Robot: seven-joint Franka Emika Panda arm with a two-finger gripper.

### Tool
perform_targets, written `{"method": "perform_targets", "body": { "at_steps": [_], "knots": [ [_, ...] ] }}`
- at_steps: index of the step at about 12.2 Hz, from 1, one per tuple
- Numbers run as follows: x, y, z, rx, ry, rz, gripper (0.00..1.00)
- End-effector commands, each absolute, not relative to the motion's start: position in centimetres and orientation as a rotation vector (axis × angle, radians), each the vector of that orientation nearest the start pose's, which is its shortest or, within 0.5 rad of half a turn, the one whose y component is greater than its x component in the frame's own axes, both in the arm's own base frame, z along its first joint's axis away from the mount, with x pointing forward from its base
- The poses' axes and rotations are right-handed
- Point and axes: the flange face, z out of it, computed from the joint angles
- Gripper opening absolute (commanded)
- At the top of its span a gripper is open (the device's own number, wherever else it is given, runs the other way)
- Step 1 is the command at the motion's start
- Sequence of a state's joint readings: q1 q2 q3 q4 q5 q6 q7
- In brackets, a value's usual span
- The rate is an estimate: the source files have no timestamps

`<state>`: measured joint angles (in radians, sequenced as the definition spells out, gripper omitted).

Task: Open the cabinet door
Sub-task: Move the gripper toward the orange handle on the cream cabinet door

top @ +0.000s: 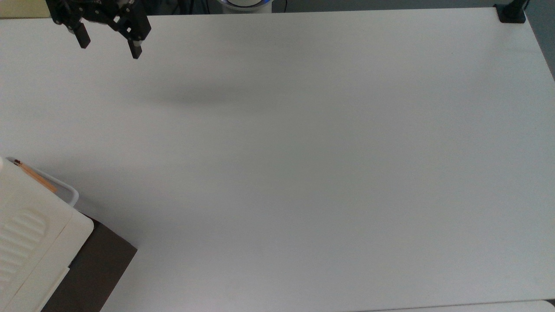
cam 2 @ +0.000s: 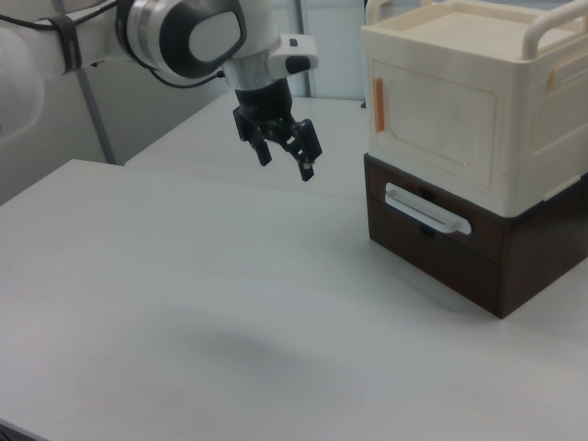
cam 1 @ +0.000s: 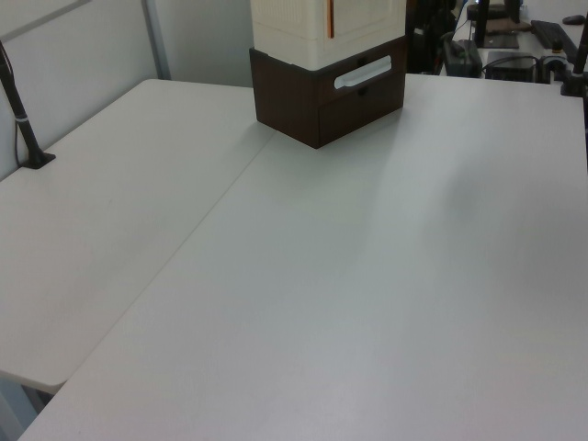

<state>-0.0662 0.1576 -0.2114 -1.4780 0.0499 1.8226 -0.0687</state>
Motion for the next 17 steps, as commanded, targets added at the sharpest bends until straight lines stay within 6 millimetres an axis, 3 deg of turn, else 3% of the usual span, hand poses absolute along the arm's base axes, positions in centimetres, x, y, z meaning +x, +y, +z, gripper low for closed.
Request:
{"method": "perform_targets", "body": {
  "at_steps": [1, 4, 7, 10, 13, 16, 17],
  "knots": [
    [63.5, -16.3, 59.5, -3.019, 0.445, -0.573, 1.0],
    [66.5, -16.7, 58.2, -2.951, 0.515, -0.835, 1.0],
    [67.0, -16.9, 57.9, -2.947, 0.518, -0.89, 1.0],
    [68.1, -16.1, 60.1, -2.857, 0.51, -1.198, 1.0],
    [70.6, -16.6, 57.8, -2.777, 0.541, -1.463, 0.95],
    [72.1, -16.5, 57.2, -2.783, 0.517, -1.502, 0.92],
    [72.7, -16.9, 56.0, -2.799, 0.519, -1.492, 0.9]
  ]
}}
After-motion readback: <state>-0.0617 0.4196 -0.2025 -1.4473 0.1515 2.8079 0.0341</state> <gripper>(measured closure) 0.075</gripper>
